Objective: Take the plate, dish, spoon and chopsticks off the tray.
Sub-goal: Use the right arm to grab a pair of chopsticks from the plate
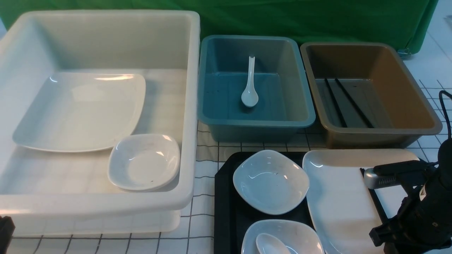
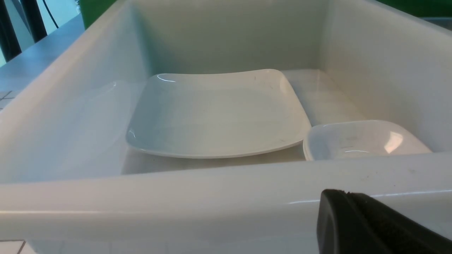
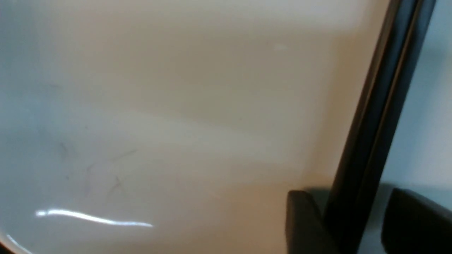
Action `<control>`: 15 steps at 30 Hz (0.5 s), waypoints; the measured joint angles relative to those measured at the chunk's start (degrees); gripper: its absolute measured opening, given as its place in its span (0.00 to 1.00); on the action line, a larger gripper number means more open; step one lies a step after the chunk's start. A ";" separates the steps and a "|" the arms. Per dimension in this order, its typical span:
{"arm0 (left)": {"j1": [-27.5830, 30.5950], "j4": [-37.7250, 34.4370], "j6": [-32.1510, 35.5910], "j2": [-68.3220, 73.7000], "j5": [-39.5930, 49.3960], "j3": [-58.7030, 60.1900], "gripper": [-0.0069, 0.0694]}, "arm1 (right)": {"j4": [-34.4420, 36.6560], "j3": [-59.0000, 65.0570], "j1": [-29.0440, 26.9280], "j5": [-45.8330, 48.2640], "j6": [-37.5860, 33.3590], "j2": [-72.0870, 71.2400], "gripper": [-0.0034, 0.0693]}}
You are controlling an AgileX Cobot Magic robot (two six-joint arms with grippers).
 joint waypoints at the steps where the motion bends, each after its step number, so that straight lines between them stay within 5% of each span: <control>1: 0.00 0.00 0.00 0.00 0.00 0.00 0.12 | 0.00 0.00 0.00 0.05 -0.05 0.00 0.39; 3: 0.00 0.00 -0.06 0.00 0.00 0.00 0.12 | -0.05 0.00 0.00 0.54 -0.16 0.00 0.22; 15: 0.00 0.00 -0.01 0.00 0.00 0.00 0.12 | -0.11 0.00 0.00 9.13 -0.25 -9.36 0.22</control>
